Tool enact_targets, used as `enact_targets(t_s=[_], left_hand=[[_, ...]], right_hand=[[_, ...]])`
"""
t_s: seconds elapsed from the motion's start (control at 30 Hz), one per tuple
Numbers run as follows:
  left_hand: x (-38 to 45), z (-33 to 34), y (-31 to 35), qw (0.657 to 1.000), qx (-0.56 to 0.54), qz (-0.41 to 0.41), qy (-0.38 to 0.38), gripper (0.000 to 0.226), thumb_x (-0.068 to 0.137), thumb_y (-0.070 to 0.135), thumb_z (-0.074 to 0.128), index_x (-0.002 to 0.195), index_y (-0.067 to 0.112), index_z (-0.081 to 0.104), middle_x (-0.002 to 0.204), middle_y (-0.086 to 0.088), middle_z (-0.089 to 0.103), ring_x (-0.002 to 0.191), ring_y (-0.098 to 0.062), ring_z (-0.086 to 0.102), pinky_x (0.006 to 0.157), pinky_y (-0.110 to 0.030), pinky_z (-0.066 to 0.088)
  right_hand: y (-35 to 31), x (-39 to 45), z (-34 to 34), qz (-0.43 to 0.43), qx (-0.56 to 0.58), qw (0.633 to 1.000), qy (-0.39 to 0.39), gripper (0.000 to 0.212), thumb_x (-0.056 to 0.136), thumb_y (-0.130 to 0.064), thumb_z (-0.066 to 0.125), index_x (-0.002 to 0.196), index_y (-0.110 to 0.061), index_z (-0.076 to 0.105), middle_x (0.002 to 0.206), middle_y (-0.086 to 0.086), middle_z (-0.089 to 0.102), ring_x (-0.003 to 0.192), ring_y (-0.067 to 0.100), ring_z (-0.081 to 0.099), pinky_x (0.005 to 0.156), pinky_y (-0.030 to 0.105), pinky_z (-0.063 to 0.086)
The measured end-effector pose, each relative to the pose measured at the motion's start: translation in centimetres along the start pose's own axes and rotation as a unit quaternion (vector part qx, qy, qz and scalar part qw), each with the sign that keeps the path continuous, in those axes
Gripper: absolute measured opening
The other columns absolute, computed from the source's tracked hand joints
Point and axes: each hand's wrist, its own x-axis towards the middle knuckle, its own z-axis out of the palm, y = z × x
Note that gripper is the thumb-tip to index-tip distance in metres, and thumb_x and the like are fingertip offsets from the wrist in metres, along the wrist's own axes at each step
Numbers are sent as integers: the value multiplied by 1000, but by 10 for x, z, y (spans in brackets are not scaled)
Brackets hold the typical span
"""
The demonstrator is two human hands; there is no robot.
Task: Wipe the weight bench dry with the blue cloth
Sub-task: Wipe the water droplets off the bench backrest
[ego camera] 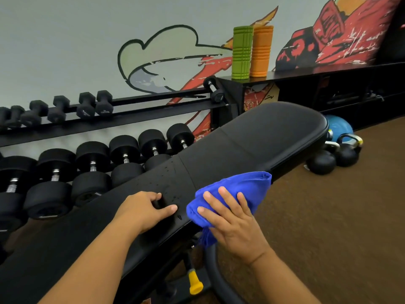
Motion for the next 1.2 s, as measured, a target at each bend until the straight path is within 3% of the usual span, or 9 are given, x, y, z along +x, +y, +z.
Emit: enact_targets(t_s=[0.1,0.23,0.3,0.37,0.5,0.77,0.93,1.1,1.2], left_hand=[[2,0,-2,1000,0,3,-10,76,74,69,62,138,31,48,140,4,51,127,-19,49,93,-28,43],[4,1,0,1000,11,7,-5,75,75,66,62,138,28,48,141,2,51,127,-19,50,94,-29,43],[5,2,0,1000,18,6,6,74,74,66,64,137,28,50,140,3,53,127,-19,50,96,-28,42],[5,2,0,1000,18,5,10,75,73,66,65,136,29,51,138,4,54,126,-18,51,95,-27,42],[4,1,-2,1000,6,2,5,77,70,69,65,136,32,50,140,5,52,127,-17,51,92,-26,43],[3,1,-3,1000,-9,5,0,77,71,70,63,137,34,48,140,4,52,125,-18,51,87,-24,43],[3,0,-2,1000,-1,9,-5,77,73,68,64,138,31,47,140,4,52,125,-17,52,89,-25,45],[2,-1,-1,1000,4,12,-3,76,74,69,62,139,32,47,139,6,53,125,-17,52,90,-26,45],[0,-2,-1,1000,-1,11,-10,77,73,70,61,139,33,47,139,6,52,126,-17,51,90,-26,45]], right_hand=[[14,12,5,189,46,976,95,40,99,-34,36,138,-28,41,152,-5,33,149,22,11,117,50,6],[-29,35,15,413,194,864,214,46,100,-30,35,146,-20,33,161,0,13,149,32,2,118,52,0],[-71,36,25,414,225,861,192,52,103,-36,28,152,-22,21,163,2,1,148,35,-4,117,52,-3],[-108,27,36,372,213,891,150,54,103,-39,24,154,-22,13,163,7,-3,147,39,-6,116,53,-4],[-96,12,42,339,175,914,139,54,104,-40,23,154,-24,10,163,4,-2,147,36,-4,116,51,-5],[2,42,7,365,151,901,181,50,101,-37,30,147,-19,31,161,-2,-1,149,26,-7,119,42,-5],[21,60,2,503,221,787,281,46,97,-34,33,142,-25,31,158,-1,5,148,19,-2,119,38,3],[-24,33,20,432,242,832,251,53,102,-40,31,149,-15,24,162,10,2,149,26,-4,120,33,4],[2,41,7,442,217,833,254,51,101,-40,33,146,-16,34,160,10,-2,149,26,0,119,44,13]])
